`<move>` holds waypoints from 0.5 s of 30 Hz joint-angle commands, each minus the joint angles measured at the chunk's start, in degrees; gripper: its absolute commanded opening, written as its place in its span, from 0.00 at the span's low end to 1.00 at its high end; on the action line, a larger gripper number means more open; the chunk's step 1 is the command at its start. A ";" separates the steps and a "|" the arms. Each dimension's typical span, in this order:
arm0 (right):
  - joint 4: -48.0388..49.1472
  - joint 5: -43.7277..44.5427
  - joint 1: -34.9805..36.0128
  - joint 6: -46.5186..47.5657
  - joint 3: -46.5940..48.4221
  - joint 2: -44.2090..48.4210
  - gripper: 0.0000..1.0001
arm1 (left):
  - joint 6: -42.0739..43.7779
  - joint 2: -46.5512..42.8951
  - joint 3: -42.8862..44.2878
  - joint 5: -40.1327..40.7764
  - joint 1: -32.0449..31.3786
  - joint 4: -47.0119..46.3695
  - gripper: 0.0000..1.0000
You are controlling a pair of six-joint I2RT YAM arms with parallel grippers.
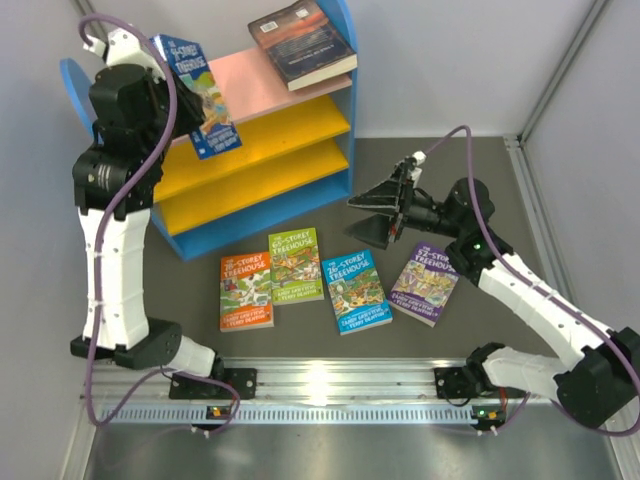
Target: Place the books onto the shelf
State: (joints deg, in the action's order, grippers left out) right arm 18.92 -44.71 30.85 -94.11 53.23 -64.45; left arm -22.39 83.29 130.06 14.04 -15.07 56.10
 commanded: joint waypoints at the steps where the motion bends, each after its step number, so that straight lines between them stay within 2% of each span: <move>1: -0.46 -2.05 -1.14 1.82 -0.93 2.74 0.91 | 0.43 3.18 3.00 -4.45 8.97 -12.14 0.00; 7: -1.60 -3.89 -3.42 2.61 -2.52 3.71 0.91 | -6.43 8.20 3.88 -20.78 22.16 -14.52 0.00; 9: -1.87 -4.42 -4.66 2.70 -3.13 4.32 0.90 | -8.10 10.31 4.41 -23.09 25.42 -13.74 0.00; 15: -1.87 -6.62 -7.91 2.79 -5.07 4.68 0.90 | -7.15 14.27 5.38 -25.82 27.64 -11.01 0.01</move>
State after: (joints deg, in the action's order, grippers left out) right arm 16.16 -49.17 24.56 -92.49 48.53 -61.14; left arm -30.65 97.45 133.19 -8.47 12.45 48.66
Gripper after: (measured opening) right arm 0.906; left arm 0.339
